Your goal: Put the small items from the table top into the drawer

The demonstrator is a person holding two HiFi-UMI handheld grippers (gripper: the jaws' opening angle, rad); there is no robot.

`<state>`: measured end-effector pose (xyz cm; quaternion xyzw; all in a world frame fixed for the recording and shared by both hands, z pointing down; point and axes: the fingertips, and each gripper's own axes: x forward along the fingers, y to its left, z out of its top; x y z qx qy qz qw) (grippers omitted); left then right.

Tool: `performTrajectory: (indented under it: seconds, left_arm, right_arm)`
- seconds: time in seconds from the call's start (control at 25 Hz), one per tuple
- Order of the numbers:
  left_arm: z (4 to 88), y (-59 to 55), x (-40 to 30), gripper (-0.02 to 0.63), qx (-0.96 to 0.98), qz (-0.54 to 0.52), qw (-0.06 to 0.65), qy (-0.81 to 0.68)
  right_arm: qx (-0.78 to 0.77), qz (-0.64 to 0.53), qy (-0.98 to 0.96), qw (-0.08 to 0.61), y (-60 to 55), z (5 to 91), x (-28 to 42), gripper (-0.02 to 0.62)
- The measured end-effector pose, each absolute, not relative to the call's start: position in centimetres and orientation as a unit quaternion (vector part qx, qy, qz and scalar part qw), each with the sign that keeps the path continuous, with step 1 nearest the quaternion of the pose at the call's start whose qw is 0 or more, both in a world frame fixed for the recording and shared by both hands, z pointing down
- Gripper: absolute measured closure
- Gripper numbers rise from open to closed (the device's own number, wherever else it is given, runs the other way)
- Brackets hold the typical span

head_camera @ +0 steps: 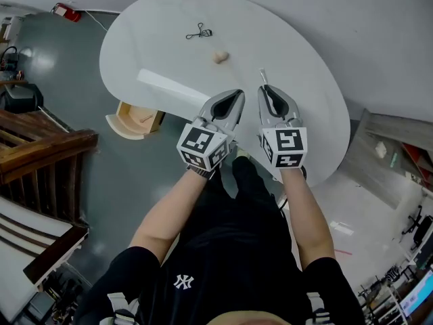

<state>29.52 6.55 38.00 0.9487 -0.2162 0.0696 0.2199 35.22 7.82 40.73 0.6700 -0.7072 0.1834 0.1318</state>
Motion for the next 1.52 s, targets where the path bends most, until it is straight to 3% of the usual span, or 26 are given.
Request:
performTrajectory:
  seconds: [0.52, 1.52]
  left_arm:
    - [45.1, 6.5, 32.3, 0.605, 0.938, 0.105, 0.242, -0.227]
    - [51.2, 3.6, 34.4, 0.605, 0.918, 0.144, 0.282, -0.238]
  right_arm:
    - [0.657, 0.250, -0.689, 0.177, 7.7, 50.2, 38.7, 0.486]
    - [0.628, 0.311, -0.654, 0.286, 4.2, 59.6, 40.6, 0.469]
